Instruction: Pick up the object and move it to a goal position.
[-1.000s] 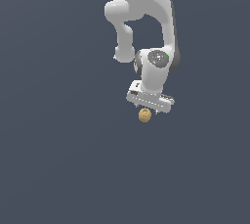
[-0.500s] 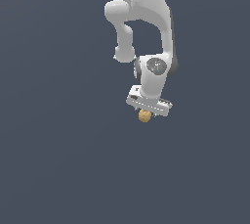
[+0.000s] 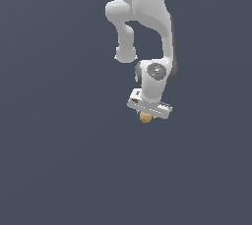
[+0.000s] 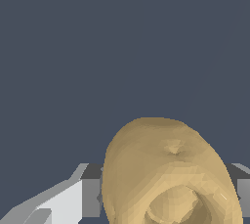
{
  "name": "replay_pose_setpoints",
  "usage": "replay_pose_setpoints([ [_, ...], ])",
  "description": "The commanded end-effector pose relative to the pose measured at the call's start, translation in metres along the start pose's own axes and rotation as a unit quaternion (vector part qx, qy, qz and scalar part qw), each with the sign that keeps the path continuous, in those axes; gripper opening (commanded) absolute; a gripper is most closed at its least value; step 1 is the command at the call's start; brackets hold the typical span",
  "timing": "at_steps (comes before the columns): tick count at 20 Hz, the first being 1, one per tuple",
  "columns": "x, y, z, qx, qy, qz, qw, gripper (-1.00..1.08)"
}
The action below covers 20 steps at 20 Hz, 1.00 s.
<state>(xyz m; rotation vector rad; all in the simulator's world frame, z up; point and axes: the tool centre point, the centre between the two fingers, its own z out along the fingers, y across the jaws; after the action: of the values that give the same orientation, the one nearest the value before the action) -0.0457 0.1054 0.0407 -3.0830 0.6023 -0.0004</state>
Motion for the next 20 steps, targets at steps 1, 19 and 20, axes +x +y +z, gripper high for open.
replay_pose_setpoints([
  [1,0.000,0.000,0.001,0.000,0.000,0.000,1.0000,-1.00],
  [19,0.016,0.008,-0.018,0.019,0.019,-0.019,0.9995,-1.00],
  [20,0.019,0.009,-0.022,0.022,0.022,-0.023,0.9992,-1.00],
])
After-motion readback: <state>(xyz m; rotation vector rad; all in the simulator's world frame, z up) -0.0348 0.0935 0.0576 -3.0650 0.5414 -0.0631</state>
